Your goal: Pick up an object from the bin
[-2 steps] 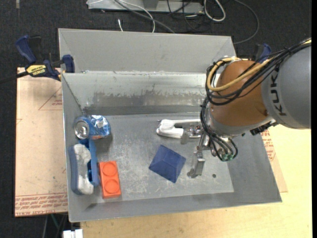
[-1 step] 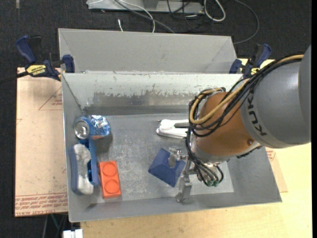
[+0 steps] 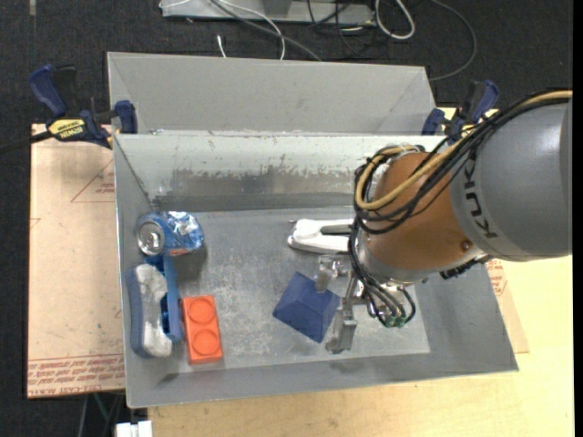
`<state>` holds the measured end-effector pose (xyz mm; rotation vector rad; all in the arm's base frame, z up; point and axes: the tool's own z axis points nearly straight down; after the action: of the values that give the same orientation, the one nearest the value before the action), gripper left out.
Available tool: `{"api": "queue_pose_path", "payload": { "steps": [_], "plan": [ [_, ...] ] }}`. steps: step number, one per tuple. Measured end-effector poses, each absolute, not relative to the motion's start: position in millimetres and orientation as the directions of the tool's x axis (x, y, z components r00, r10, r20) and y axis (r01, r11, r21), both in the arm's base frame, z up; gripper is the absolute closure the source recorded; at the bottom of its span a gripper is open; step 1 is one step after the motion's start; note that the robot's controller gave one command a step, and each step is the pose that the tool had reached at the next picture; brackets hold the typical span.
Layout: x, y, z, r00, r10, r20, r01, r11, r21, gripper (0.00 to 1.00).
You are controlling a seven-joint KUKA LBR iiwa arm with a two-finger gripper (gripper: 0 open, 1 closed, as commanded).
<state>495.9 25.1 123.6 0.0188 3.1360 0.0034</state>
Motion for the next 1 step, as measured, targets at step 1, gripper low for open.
{"api": "queue_pose_path", "payload": {
  "steps": [1],
  "plan": [
    [513.6, 25.8, 104.1, -0.960, -0.279, -0.001, -0.279, 0.960, 0.004, 0.00]
  ]
}}
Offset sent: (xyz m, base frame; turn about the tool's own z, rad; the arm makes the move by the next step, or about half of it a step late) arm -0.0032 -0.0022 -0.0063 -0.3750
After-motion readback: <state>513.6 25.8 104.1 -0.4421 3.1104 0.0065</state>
